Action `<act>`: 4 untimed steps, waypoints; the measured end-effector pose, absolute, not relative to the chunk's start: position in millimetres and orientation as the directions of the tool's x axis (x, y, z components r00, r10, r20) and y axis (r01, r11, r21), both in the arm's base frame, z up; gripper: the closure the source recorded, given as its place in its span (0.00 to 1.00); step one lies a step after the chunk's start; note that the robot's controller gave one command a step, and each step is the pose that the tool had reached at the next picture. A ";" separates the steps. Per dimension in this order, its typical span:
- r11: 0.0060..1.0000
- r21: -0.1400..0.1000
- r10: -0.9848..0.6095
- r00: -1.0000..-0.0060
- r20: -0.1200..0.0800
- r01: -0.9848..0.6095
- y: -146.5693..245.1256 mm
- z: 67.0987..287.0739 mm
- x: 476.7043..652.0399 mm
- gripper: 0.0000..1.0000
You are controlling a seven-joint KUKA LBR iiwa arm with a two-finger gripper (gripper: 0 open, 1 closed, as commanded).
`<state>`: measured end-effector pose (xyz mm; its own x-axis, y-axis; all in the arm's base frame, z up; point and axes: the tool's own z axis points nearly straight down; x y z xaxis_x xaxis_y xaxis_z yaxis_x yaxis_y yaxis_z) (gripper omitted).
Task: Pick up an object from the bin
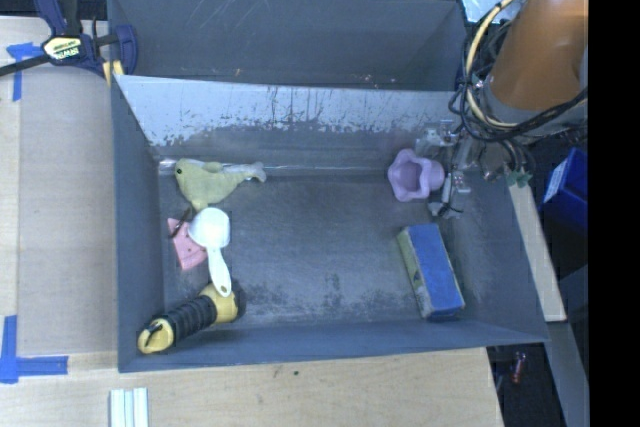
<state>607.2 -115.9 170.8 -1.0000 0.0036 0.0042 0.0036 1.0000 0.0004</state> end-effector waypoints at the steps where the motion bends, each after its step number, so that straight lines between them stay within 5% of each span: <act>1: 1.000 -0.001 0.000 -1.000 -0.004 0.000 -115.3 176.1 608.9 0.00; 2: 0.996 0.001 0.093 -0.996 -0.009 0.093 -133.9 73.8 619.6 0.00; 3: 0.972 -0.008 -0.235 -0.972 -0.017 -0.235 -153.0 71.8 626.7 0.00; 4: 0.954 -0.009 -0.301 -0.954 -0.017 -0.301 -149.3 71.4 627.9 0.00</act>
Offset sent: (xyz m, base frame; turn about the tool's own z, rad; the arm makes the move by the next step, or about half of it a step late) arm 0.0093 -0.0181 -0.1008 0.0900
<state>627.9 -149.3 71.4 -0.9536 -0.3008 -0.0166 -0.3007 0.9537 -0.0092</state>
